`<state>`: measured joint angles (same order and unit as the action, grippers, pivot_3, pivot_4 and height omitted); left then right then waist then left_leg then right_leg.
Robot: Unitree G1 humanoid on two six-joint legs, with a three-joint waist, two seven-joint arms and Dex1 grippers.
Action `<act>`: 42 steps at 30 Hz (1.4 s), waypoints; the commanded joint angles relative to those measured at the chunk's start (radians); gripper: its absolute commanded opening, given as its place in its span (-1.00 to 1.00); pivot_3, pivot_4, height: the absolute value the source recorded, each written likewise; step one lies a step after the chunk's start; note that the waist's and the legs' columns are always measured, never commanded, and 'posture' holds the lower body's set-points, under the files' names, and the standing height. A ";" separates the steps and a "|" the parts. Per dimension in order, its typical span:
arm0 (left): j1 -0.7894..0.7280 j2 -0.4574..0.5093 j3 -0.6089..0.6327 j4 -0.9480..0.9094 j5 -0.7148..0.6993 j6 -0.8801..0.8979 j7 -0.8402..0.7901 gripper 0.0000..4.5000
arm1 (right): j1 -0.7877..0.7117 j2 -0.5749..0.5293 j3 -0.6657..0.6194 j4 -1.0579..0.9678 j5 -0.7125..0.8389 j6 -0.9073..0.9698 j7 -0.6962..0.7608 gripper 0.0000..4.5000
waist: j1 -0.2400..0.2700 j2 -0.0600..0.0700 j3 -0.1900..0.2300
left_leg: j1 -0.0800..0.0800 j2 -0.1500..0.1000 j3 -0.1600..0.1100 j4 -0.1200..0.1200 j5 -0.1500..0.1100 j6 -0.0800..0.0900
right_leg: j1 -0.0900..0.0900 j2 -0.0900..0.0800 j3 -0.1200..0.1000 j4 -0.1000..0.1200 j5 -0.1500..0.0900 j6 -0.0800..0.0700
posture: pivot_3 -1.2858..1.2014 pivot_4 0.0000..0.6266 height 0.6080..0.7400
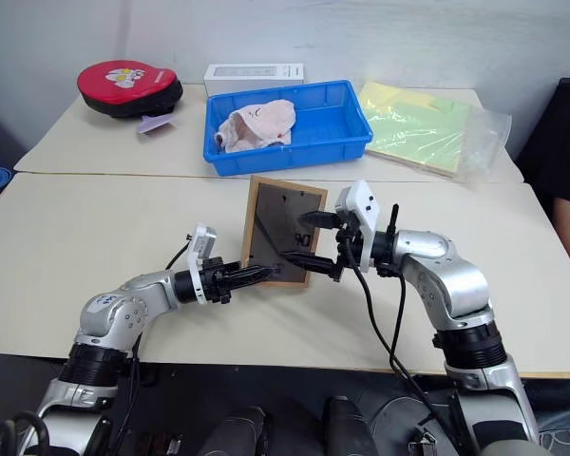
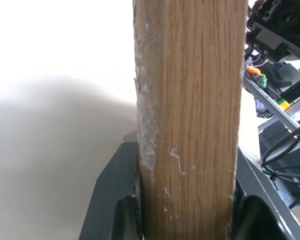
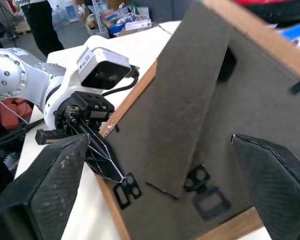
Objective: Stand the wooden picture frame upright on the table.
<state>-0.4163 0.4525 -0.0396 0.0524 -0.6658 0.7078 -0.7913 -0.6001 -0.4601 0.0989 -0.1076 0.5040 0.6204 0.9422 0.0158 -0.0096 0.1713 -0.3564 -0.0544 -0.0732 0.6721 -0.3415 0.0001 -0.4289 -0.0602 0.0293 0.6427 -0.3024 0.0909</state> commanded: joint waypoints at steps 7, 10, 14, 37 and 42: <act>0.000 0.002 0.001 -0.009 0.033 0.045 0.015 -0.43 | -0.016 0.041 0.031 -0.074 0.044 -0.018 0.064 0.98 | -0.006 0.000 0.000 | 0.000 0.000 0.000 0.000 0.000 0.000 | 0.000 0.000 0.000 0.001 0.000 0.000 | 0.03 -0.52 1.00; -0.019 -0.009 0.036 0.001 -0.019 0.150 0.036 -0.43 | 0.017 0.017 0.015 -0.103 0.046 -0.051 0.101 0.98 | -0.009 0.000 0.000 | 0.000 0.000 0.000 -0.002 0.000 0.000 | 0.000 0.000 0.000 0.000 0.000 0.000 | 0.03 -0.52 1.00; -0.039 -0.017 0.075 0.017 -0.066 0.262 0.047 -0.43 | 0.083 -0.047 0.012 -0.127 0.016 -0.129 0.167 0.98 | -0.014 0.000 0.000 | 0.000 0.000 0.000 -0.003 0.000 0.000 | 0.000 0.000 0.000 -0.001 0.000 0.000 | 0.03 -0.52 1.00; -0.303 0.160 0.040 0.405 -0.740 0.907 0.275 -0.43 | 0.250 -0.175 -0.110 0.173 -0.456 -1.279 0.135 0.98 | -0.022 -0.002 0.003 | 0.001 0.000 0.000 -0.005 0.001 -0.002 | -0.002 0.001 0.001 0.000 0.000 0.000 | 0.03 -0.52 1.00; -0.355 0.221 -0.116 0.463 -0.960 0.907 0.367 -0.43 | 0.206 -0.100 -0.064 0.338 -0.702 -1.544 -0.085 0.98 | -0.024 -0.002 0.003 | 0.001 0.000 0.001 -0.005 0.002 -0.003 | -0.006 0.002 0.002 0.002 0.000 0.000 | 0.03 -0.52 1.00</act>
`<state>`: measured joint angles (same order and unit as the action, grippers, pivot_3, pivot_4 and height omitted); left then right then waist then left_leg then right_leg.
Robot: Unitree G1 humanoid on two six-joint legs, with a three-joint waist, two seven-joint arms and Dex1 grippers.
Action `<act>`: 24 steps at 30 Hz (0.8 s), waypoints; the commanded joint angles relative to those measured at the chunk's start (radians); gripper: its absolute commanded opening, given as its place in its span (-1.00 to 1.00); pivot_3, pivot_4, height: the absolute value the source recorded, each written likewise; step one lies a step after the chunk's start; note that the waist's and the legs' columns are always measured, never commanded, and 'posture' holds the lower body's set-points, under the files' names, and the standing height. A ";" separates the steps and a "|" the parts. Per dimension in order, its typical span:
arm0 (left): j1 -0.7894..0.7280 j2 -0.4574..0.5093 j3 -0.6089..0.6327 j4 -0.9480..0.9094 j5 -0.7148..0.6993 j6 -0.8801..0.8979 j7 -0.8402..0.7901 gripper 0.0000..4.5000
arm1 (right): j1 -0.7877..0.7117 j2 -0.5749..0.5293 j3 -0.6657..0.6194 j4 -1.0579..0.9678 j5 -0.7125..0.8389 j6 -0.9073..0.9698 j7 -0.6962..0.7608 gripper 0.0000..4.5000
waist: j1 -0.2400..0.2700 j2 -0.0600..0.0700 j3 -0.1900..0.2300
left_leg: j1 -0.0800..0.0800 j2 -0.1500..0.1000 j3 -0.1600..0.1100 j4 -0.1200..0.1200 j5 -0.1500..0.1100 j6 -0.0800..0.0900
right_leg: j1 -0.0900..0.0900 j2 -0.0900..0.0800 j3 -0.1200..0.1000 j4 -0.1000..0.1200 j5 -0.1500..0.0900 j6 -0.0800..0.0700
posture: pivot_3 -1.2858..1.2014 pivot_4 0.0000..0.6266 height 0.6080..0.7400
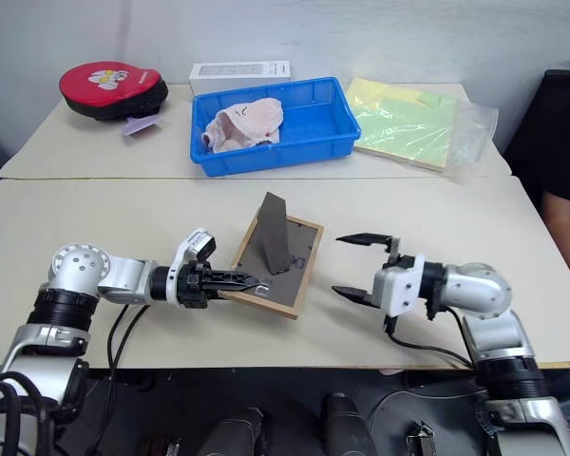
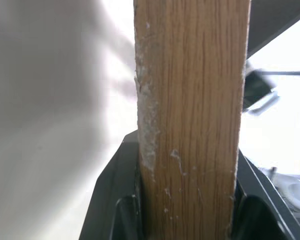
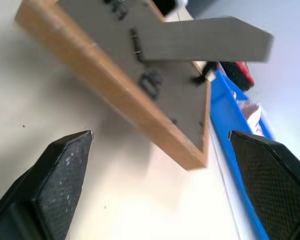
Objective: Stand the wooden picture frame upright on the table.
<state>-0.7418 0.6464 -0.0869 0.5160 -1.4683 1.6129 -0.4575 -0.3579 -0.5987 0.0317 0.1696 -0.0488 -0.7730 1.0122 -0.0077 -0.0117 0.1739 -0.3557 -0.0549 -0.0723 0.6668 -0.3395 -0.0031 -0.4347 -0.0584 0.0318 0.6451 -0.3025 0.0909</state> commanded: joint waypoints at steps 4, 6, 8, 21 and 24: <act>-0.054 0.063 -0.158 0.007 -0.305 0.001 0.089 -0.43 | -0.090 0.086 0.021 0.129 -0.330 -0.222 -0.339 0.98 | -0.009 0.000 0.000 | -0.001 -0.002 0.000 0.000 0.000 0.000 | -0.005 0.000 0.002 0.003 0.000 0.000 | 0.03 -0.52 1.00; -0.060 0.071 -0.183 0.014 -0.364 0.001 0.123 -0.43 | -0.105 0.095 0.037 0.153 -0.375 -0.232 -0.403 0.98 | -0.013 0.000 0.000 | -0.001 -0.003 0.000 0.000 0.001 -0.001 | -0.006 0.000 0.002 0.004 0.000 0.000 | 0.03 -0.52 1.00; -0.068 0.067 -0.185 0.043 -0.413 0.001 0.166 -0.43 | -0.110 0.095 0.045 0.168 -0.415 -0.247 -0.472 0.81 | -0.019 0.000 0.000 | -0.001 -0.003 0.000 0.000 0.001 -0.001 | -0.007 0.000 0.002 0.006 0.000 0.000 | 0.03 -0.52 1.00; -0.016 0.040 -0.064 -0.101 -0.462 -0.159 0.372 -0.43 | -0.116 0.069 0.070 0.209 -0.493 -0.222 -0.715 -0.33 | -0.028 0.000 0.000 | 0.000 -0.007 -0.002 0.000 0.001 -0.002 | -0.012 0.001 0.002 0.010 0.000 -0.001 | 0.03 -0.52 1.00; 0.028 0.078 -0.013 -0.208 -0.461 -0.192 0.419 -0.11 | -0.132 0.073 0.086 0.211 -0.469 -0.214 -0.726 -0.33 | -0.028 0.000 0.000 | 0.000 -0.007 -0.002 0.000 0.001 -0.002 | -0.012 0.001 0.003 0.010 0.000 -0.001 | 0.03 -0.52 1.00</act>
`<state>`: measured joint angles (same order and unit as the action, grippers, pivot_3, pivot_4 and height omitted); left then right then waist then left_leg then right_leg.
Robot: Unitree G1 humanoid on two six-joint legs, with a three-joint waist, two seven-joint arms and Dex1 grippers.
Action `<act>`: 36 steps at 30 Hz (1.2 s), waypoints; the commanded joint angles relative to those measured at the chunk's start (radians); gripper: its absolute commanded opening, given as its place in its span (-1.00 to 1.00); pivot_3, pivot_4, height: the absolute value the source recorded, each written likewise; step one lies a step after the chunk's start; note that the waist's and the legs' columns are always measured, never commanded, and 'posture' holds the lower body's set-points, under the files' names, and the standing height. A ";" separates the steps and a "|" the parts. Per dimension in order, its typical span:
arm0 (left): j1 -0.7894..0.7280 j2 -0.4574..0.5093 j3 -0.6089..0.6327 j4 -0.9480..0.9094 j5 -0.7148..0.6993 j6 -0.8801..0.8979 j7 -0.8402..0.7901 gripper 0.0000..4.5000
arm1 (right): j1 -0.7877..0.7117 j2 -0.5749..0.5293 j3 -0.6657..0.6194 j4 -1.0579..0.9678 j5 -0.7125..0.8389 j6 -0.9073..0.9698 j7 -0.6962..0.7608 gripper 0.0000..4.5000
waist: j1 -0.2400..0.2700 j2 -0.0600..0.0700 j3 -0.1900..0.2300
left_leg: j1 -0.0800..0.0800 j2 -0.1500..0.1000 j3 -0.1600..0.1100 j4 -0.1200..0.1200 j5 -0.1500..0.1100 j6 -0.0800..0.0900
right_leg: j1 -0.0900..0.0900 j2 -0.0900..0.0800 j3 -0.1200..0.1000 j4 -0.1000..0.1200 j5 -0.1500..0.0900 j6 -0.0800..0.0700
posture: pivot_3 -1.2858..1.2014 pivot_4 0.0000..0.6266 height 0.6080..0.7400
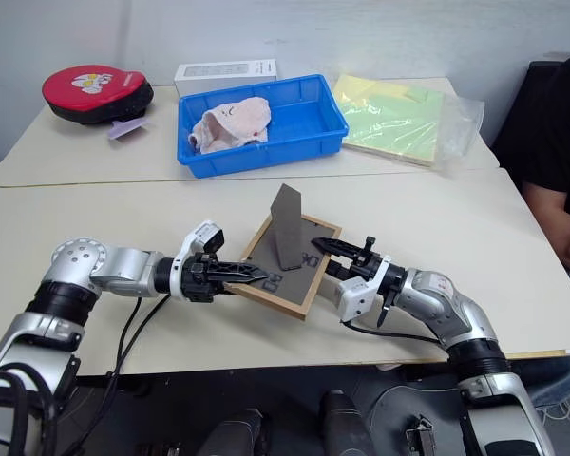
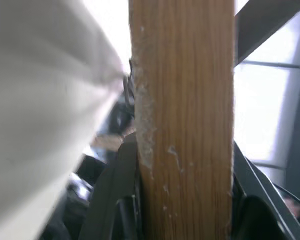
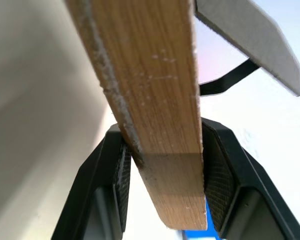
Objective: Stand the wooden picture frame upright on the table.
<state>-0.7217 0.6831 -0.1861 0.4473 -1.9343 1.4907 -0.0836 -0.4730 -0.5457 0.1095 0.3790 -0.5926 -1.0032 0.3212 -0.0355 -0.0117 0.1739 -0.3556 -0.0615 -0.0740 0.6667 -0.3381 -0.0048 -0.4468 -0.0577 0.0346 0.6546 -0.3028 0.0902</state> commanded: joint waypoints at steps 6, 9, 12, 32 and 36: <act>0.091 0.192 0.254 -0.215 0.107 -0.082 -0.093 0.53 | -0.024 0.006 0.051 -0.002 0.215 0.028 0.030 -0.43 | -0.020 0.000 0.000 | 0.000 0.001 0.000 -0.002 0.000 -0.001 | 0.000 0.000 0.003 0.000 0.000 0.000 | 0.03 -0.52 1.00; 0.132 0.250 0.335 -0.230 0.266 -0.145 -0.204 0.53 | -0.018 0.000 0.068 -0.022 0.313 0.052 0.083 -0.43 | -0.021 0.000 0.000 | 0.001 0.001 -0.001 -0.002 0.000 -0.001 | 0.000 0.001 0.002 0.000 0.000 -0.001 | 0.03 -0.52 1.00; 0.241 0.309 0.373 -0.359 0.561 -0.411 -0.518 0.53 | 0.009 0.010 0.083 -0.094 0.573 0.206 0.222 -0.43 | -0.020 0.000 0.000 | 0.000 0.001 -0.001 -0.002 0.000 -0.001 | 0.001 0.000 0.002 -0.001 -0.001 -0.001 | 0.03 -0.52 1.00; 0.442 0.136 0.338 -0.486 1.235 -1.102 -0.970 1.00 | -0.004 0.058 -0.064 -0.126 1.286 1.439 0.481 -0.44 | 0.027 0.000 0.000 | -0.003 0.003 -0.001 -0.001 -0.003 0.004 | 0.003 -0.001 0.002 -0.006 0.000 -0.001 | 0.03 -0.52 1.00; 0.427 0.133 0.353 -0.474 1.251 -1.103 -0.970 1.00 | 0.006 0.086 -0.057 -0.098 1.206 1.410 0.490 -0.44 | 0.025 0.000 0.000 | -0.002 0.003 -0.001 -0.001 -0.003 0.004 | 0.003 -0.001 0.002 -0.005 0.000 -0.001 | 0.03 -0.52 1.00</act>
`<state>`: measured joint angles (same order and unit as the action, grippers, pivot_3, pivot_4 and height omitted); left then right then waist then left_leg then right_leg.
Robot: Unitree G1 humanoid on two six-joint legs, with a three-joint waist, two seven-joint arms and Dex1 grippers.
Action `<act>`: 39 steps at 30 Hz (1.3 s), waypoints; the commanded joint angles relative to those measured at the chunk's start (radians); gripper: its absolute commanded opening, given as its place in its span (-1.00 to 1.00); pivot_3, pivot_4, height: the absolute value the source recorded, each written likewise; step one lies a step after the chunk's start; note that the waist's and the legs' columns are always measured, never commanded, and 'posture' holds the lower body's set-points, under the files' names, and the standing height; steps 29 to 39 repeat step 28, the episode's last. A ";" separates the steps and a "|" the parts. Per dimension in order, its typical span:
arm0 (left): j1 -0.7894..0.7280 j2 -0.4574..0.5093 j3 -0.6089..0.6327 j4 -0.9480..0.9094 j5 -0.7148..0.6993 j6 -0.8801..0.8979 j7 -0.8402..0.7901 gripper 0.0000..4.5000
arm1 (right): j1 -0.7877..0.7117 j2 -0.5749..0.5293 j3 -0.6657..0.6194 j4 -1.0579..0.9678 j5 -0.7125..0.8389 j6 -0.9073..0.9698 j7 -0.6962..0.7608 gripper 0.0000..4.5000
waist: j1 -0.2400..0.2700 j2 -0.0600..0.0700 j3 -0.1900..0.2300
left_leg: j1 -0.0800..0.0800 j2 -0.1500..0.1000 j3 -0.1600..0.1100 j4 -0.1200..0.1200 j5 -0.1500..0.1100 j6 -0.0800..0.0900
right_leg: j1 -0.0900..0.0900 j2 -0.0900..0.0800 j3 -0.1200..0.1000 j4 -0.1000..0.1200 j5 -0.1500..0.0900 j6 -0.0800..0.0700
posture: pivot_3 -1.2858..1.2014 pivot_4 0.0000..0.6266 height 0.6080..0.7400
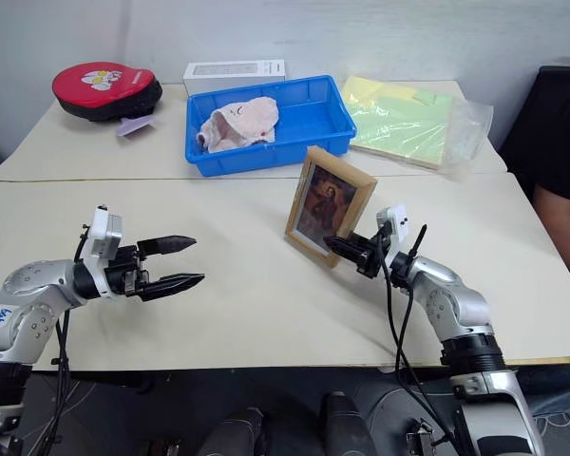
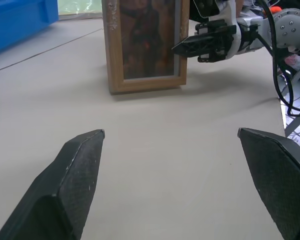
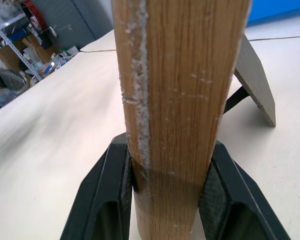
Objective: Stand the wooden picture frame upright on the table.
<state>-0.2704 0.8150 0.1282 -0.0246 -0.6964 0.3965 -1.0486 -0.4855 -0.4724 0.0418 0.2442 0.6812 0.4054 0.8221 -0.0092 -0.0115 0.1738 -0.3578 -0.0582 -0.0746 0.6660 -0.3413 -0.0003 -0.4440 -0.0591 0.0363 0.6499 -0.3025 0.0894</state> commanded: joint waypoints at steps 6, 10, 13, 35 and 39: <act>-0.034 -0.005 0.055 0.018 0.047 -0.022 -0.012 1.00 | 0.028 0.023 -0.021 -0.003 -0.091 0.011 -0.003 -0.12 | -0.006 -0.001 -0.001 | 0.001 0.000 0.000 0.000 0.000 0.000 | 0.001 0.000 0.000 0.001 0.000 0.000 | 0.03 -0.52 1.00; -0.039 -0.008 0.057 0.031 0.060 -0.028 -0.020 1.00 | 0.038 0.013 -0.017 -0.030 -0.164 -0.045 0.015 0.42 | -0.006 0.000 0.000 | -0.001 0.000 0.000 -0.001 0.000 0.000 | -0.001 0.000 0.000 0.000 0.000 0.000 | 0.03 -0.52 1.00; -0.040 -0.013 0.058 0.038 0.069 -0.032 -0.026 1.00 | 0.054 0.005 -0.019 -0.056 -0.193 -0.073 0.042 0.84 | -0.006 0.000 0.000 | -0.001 0.000 0.000 0.000 0.000 0.000 | -0.001 0.000 0.000 -0.001 0.000 0.000 | 0.03 -0.52 1.00; 0.268 0.044 0.196 0.139 0.283 -0.410 -0.085 1.00 | 0.440 -0.288 -0.183 -0.129 -0.384 -0.836 0.368 0.99 | -0.002 0.000 0.000 | 0.000 0.000 0.001 -0.002 -0.002 0.001 | 0.001 0.001 0.000 -0.005 0.000 0.000 | 0.03 -0.52 1.00; 0.268 0.044 0.196 0.139 0.283 -0.410 -0.085 1.00 | 0.440 -0.288 -0.183 -0.129 -0.384 -0.836 0.368 0.99 | -0.002 0.000 0.000 | 0.000 0.000 0.001 -0.002 -0.002 0.001 | 0.001 0.001 0.000 -0.005 0.000 0.000 | 0.03 -0.52 1.00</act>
